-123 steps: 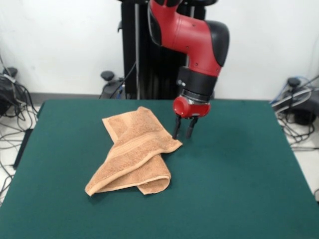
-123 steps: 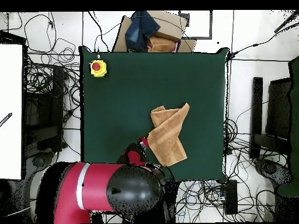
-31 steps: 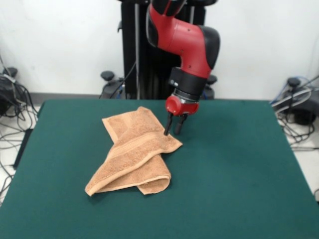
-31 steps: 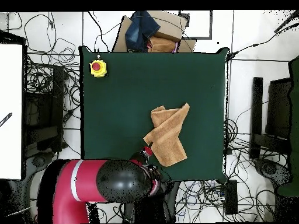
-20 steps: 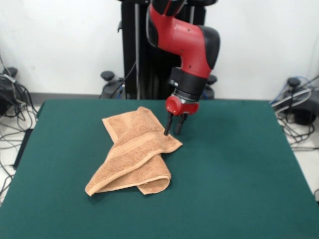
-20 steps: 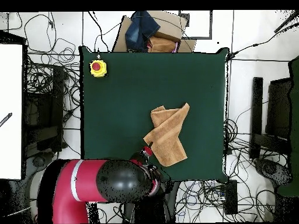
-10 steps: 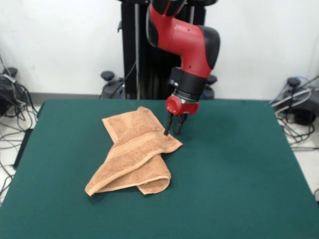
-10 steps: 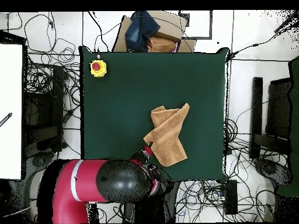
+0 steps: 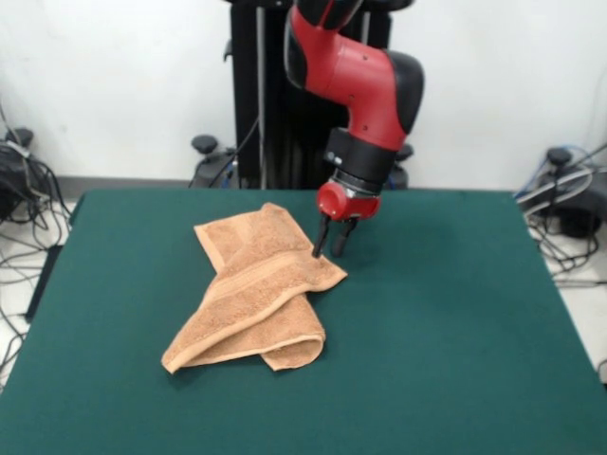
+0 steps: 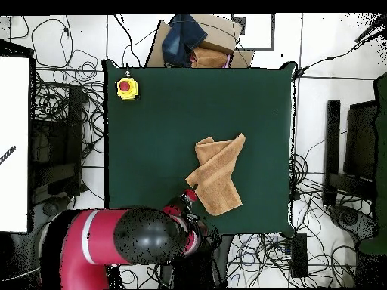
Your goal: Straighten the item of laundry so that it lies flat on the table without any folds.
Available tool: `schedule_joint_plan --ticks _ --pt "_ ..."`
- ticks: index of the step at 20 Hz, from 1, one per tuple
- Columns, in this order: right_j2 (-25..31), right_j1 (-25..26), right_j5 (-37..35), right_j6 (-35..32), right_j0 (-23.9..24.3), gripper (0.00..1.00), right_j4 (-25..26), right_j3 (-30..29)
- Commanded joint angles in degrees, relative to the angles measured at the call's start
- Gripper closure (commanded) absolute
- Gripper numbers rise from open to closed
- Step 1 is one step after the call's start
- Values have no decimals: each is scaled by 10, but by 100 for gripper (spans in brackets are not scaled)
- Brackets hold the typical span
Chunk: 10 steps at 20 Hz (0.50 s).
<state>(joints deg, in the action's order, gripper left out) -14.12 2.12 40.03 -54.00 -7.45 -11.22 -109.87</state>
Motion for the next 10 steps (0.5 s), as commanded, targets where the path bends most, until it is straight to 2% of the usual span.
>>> schedule_joint_plan --ticks 1,10 --pt "12 36 -102 -71 -25 0 -147 151" --pt "-1 21 -125 -109 -32 0 -175 129"
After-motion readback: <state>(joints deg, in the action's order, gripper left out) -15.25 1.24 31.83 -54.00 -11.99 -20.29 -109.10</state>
